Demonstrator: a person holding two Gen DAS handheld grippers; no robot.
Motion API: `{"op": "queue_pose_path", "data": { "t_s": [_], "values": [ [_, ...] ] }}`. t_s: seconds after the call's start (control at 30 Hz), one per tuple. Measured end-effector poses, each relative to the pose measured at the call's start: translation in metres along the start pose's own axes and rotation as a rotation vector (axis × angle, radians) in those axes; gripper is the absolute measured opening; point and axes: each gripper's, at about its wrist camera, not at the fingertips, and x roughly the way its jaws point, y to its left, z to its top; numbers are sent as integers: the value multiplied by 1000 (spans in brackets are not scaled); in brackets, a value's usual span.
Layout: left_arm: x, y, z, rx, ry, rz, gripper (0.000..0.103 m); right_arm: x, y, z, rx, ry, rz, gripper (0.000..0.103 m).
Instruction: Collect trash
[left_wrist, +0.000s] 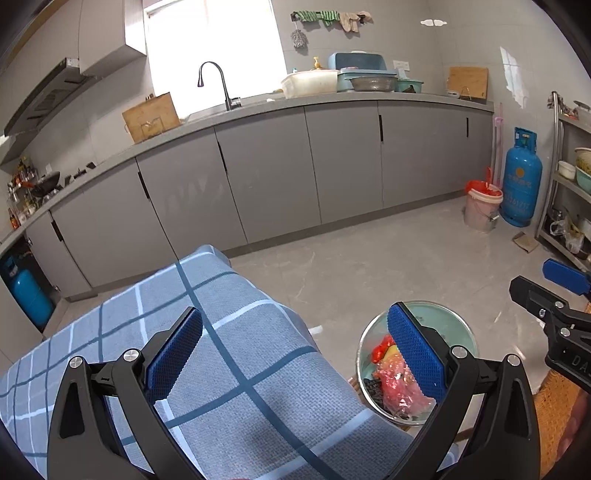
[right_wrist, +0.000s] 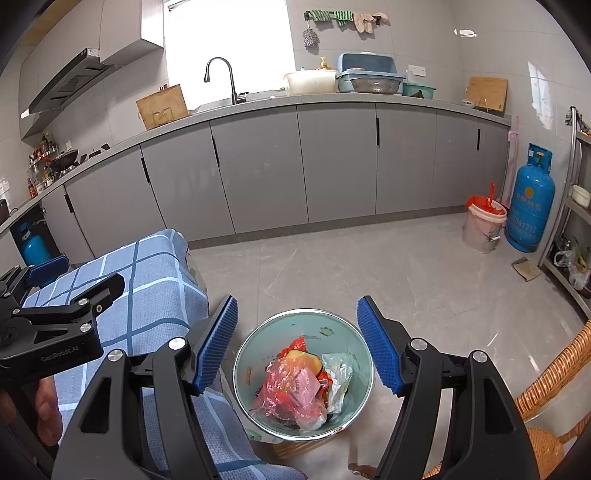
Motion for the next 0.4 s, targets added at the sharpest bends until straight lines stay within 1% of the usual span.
{"op": "queue_pose_path", "data": {
  "t_s": [0.1, 0.2, 0.3, 0.4],
  "values": [
    [0, 1, -1, 1, -3, 3, 99, -1, 0, 1, -2, -2, -1, 72],
    [-1, 1, 0, -1, 2, 2, 99, -1, 0, 0, -2, -3, 0, 72],
    [-2, 4, 1, -14, 0, -31, 99, -2, 0, 0, -2, -3, 0, 72],
    [-3, 5, 1, -17, -3, -28, 99, -2, 1, 0, -4, -3, 0, 72]
  ]
}}
